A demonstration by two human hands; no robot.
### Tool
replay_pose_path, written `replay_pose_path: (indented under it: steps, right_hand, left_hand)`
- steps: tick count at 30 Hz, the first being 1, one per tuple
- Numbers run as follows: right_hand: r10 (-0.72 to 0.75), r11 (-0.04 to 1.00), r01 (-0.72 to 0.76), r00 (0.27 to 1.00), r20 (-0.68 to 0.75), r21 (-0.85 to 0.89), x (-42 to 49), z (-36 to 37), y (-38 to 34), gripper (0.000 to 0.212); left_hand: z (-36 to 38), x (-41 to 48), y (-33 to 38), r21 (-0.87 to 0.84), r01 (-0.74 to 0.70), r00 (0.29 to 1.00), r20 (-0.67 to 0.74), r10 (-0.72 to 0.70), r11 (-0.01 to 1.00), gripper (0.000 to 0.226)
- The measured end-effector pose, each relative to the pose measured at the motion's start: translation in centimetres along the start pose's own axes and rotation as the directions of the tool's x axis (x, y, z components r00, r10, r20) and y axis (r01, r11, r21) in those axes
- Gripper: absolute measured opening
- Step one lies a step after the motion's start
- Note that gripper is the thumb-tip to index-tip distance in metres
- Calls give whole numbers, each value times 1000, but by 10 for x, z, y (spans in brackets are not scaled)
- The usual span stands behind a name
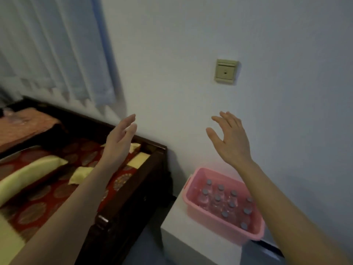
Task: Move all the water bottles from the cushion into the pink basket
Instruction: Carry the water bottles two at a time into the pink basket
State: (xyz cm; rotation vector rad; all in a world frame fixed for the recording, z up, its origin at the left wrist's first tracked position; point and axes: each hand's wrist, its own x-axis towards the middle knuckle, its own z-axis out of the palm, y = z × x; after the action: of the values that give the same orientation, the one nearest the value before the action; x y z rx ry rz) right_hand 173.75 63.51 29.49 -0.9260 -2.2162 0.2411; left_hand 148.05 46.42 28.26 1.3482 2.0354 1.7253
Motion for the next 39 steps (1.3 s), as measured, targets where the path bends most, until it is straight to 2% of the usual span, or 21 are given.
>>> replay_pose_path:
  steps: [4,7,11,13,16,21,24,28,32,39]
  right_hand:
    - [-161,979,151,985,60,140,-11,21,-97,49]
    - [-267,944,241,959,95,224,-22,43,-173,53]
    - [-400,870,331,907,130,366,-55,79,-296,54]
    - [-427,848,339,892,146,408,-70,95,-333,57]
    - [-505,802,380,844,182,461,-109,138,-426,66]
    - [-561,766,386,792,240,515,-161,205,-560,74]
    - [-548,775,341,782,297,532,-188,242,-626,76]
    - [-559,778,320,744,365,541,-208,287,-694,76]
    - [-551,792,321,742,381,519,-197,338,-749,72]
    - [-509,816,275,759,407,508,-149,452,-846,67]
  left_hand:
    - [-124,-72,6,173,47,980,-198,-12,984,44]
    - [-209,-123,11,216,126,943,-329,-50,968,42]
    - [-320,-206,13,247,238,840,-537,-71,939,38]
    - [-351,-233,13,296,304,814,-574,-85,906,40]
    - [-433,-293,11,340,405,747,-658,-92,849,43]
    - [-562,-358,-8,411,533,685,-723,-92,739,48]
    - [-630,-385,-35,434,576,676,-729,-105,693,51]
    - [-707,-401,-84,349,619,640,-744,-194,703,55]
    - [-773,-393,-143,278,638,598,-766,-235,718,56]
    - [-882,-327,-242,231,622,596,-760,-261,748,56]
